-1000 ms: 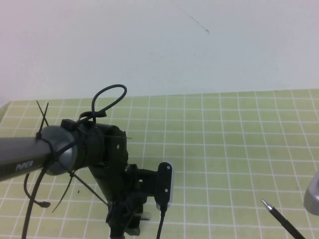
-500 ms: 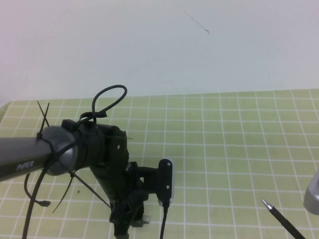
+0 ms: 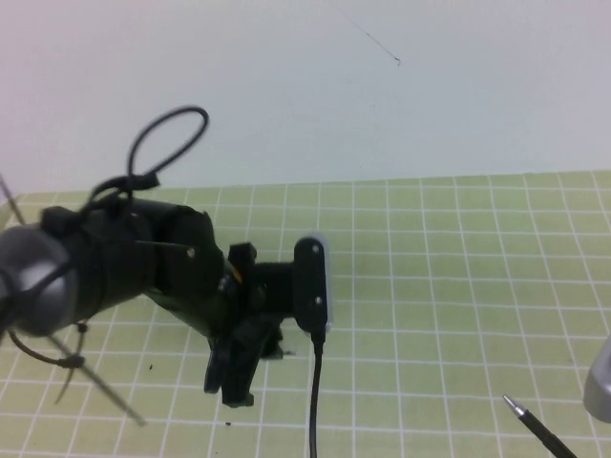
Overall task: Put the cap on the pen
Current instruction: Put the cap on the pen
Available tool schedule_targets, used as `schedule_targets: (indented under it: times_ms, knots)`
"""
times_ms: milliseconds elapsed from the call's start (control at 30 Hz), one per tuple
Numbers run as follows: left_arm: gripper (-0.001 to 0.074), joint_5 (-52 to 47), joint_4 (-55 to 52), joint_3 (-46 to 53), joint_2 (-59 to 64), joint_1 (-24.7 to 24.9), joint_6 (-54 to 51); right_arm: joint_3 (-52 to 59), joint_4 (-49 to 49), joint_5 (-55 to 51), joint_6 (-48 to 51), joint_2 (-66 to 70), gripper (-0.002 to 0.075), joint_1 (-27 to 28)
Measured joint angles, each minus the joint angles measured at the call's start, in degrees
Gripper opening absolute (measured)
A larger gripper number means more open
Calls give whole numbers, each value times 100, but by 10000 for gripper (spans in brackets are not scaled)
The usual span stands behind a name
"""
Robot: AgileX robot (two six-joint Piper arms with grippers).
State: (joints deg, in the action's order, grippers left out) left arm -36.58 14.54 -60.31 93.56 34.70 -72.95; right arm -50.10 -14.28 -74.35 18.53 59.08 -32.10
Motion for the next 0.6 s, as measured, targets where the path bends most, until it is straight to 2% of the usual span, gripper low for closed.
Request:
schedule_targets:
  times_ms: [167, 333, 467, 600]
  knots:
    - [1, 72, -41, 61, -711, 496, -90, 0, -379, -49, -58, 0, -3, 0]
    - [1, 304, -686, 313, -1522, 1325, 161, 0, -866, -49, -260, 0, -3, 0]
    - [1, 1048, -1028, 830, -2167, 1777, 283, 0, -1203, -49, -265, 10, -3, 0]
    - [1, 2034, -1028, 1503, -2704, 2121, -28, 0, -1626, -49, -201, 10, -3, 0]
